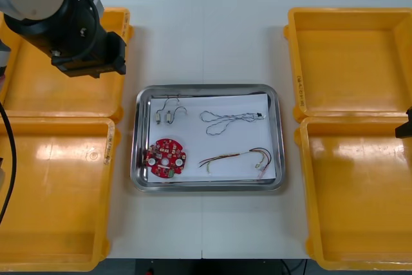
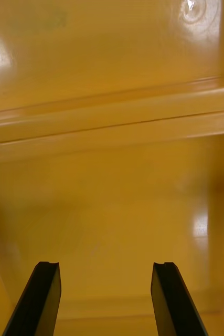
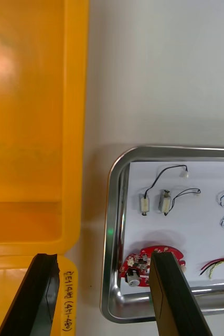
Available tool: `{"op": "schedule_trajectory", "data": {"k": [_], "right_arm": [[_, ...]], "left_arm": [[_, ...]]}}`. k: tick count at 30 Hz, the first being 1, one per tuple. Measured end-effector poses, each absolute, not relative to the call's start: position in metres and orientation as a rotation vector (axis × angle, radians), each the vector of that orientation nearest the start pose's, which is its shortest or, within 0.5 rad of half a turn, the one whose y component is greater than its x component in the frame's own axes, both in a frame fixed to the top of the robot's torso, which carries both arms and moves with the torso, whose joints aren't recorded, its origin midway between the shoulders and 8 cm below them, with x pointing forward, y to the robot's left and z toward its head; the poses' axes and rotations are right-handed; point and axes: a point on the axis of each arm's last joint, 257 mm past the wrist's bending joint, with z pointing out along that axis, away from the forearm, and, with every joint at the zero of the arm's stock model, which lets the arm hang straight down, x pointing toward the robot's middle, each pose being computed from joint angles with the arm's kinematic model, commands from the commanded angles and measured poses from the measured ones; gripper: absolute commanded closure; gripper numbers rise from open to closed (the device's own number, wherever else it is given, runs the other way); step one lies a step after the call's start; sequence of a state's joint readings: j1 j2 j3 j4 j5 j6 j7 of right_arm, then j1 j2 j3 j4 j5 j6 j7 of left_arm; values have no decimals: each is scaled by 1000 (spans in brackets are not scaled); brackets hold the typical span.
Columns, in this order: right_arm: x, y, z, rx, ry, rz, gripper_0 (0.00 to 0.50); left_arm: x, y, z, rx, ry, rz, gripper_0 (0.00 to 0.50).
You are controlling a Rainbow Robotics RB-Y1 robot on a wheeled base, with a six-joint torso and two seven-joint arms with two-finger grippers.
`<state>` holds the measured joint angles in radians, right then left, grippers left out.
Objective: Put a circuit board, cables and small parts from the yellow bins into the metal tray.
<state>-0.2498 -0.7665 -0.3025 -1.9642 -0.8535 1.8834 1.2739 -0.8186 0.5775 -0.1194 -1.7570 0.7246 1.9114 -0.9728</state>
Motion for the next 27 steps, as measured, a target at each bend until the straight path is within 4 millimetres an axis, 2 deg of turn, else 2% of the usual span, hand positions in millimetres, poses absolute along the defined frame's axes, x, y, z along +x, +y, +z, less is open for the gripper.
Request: {"op": "schedule_trajectory", "data": {"k": [8,11,18,22,27], "right_arm": [[407,-386,-173,102,2702,84,0],[407,-387,-174,106,2703,82,0],[408,-389,-174,114,2704,74,0],[408,-391,-174,119,2703,64,0],[408,-394,-175,126,2703,50,0]], "left_arm": [[504,239,-90,-151,2619,-203,0],[502,258,-90,-159,2609,-185,0],[493,295,-87,-45,2588,-119,0],[485,311,-85,-45,2571,-104,0],[470,329,-97,-71,2584,-81,0]]}}
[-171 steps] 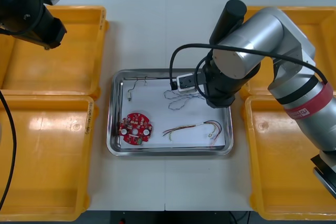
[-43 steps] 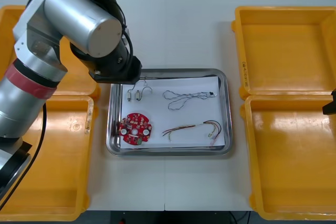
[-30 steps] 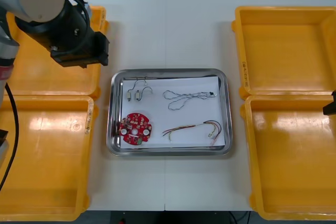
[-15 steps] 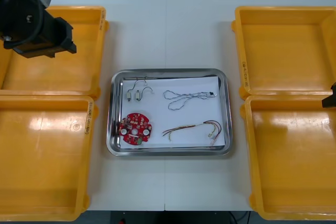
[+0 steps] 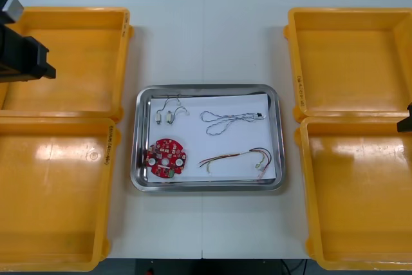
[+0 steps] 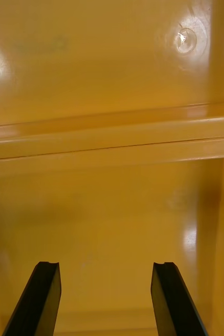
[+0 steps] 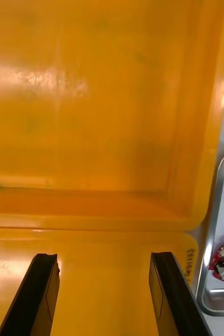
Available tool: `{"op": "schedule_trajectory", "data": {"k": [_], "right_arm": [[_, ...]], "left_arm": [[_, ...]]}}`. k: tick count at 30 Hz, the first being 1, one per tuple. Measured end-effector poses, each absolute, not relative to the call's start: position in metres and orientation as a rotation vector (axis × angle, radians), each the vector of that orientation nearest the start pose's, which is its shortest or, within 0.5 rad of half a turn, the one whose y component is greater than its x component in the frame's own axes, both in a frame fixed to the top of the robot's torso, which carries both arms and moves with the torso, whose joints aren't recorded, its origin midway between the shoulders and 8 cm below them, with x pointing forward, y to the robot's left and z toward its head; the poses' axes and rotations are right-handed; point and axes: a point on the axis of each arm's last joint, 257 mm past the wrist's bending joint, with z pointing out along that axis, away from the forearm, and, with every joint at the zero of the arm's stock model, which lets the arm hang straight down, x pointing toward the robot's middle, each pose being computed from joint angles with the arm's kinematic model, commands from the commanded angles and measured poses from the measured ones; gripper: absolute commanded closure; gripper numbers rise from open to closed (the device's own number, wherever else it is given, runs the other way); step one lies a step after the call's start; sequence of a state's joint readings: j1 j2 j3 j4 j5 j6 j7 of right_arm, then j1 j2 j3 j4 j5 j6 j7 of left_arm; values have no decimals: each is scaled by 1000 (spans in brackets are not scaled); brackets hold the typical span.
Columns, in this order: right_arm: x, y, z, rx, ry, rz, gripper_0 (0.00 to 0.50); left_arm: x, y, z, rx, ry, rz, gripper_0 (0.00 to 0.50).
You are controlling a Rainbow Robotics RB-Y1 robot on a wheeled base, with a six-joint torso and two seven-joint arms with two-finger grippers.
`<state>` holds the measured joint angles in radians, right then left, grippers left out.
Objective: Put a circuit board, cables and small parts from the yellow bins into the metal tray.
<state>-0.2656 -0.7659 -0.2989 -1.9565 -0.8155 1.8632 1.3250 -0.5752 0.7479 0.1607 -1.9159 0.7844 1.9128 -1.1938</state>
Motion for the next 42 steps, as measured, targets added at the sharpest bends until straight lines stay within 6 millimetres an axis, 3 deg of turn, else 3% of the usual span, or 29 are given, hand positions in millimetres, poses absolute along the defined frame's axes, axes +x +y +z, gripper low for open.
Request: {"op": "schedule_trajectory", "data": {"k": [17,24,30,42], "right_arm": [[405,-395,-177,127,2718,46,0],[399,-396,-179,130,2742,40,0],[399,-396,-179,130,2743,39,0],[399,-396,-179,131,2743,39,0]], "left_arm": [[418,353,-143,-106,2639,-52,0],[400,365,-149,-96,2638,-29,0],[390,378,-154,28,2645,23,0],[391,386,-148,48,2622,57,0]]}}
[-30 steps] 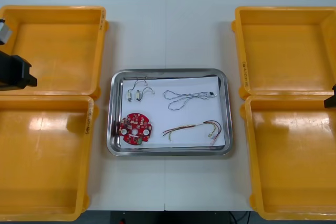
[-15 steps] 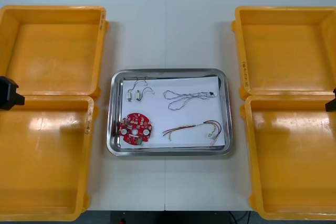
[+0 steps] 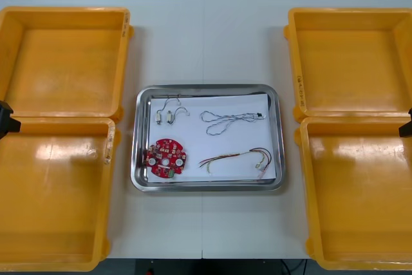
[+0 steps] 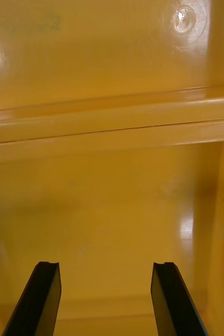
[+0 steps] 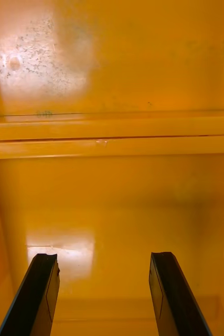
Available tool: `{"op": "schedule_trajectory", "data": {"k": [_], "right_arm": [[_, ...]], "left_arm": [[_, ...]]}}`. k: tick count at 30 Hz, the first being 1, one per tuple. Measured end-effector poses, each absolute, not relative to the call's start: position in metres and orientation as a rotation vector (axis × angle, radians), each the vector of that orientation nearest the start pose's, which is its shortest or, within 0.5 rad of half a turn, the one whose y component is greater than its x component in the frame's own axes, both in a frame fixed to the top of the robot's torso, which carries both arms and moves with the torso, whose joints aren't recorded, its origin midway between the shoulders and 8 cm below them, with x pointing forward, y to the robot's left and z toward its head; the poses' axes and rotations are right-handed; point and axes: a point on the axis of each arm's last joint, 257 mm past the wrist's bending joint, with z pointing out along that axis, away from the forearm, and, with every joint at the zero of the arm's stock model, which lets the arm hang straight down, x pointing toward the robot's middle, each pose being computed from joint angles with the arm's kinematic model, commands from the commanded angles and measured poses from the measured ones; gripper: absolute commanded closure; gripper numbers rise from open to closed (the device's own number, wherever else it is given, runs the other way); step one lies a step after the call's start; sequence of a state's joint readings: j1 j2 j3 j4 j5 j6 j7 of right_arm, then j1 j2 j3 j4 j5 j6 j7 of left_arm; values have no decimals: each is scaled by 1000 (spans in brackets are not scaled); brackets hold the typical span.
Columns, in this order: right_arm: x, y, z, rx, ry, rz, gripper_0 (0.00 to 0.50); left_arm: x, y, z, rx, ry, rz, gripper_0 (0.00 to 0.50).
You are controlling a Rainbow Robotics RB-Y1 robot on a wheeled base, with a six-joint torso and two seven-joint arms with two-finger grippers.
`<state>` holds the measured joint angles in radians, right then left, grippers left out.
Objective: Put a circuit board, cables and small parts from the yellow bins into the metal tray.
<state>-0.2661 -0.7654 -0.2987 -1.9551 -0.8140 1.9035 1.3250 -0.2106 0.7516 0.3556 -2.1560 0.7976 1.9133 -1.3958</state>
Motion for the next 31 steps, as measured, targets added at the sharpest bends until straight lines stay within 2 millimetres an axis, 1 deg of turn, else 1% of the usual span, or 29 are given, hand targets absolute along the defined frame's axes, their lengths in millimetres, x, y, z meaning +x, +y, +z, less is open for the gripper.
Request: {"op": "schedule_trajectory", "data": {"k": [7,31], "right_arm": [[399,-396,-179,131,2743,39,0],[399,-396,-179,131,2743,38,0]], "left_arm": [[390,394,-143,14,2609,57,0],[388,394,-145,12,2614,56,0]]}}
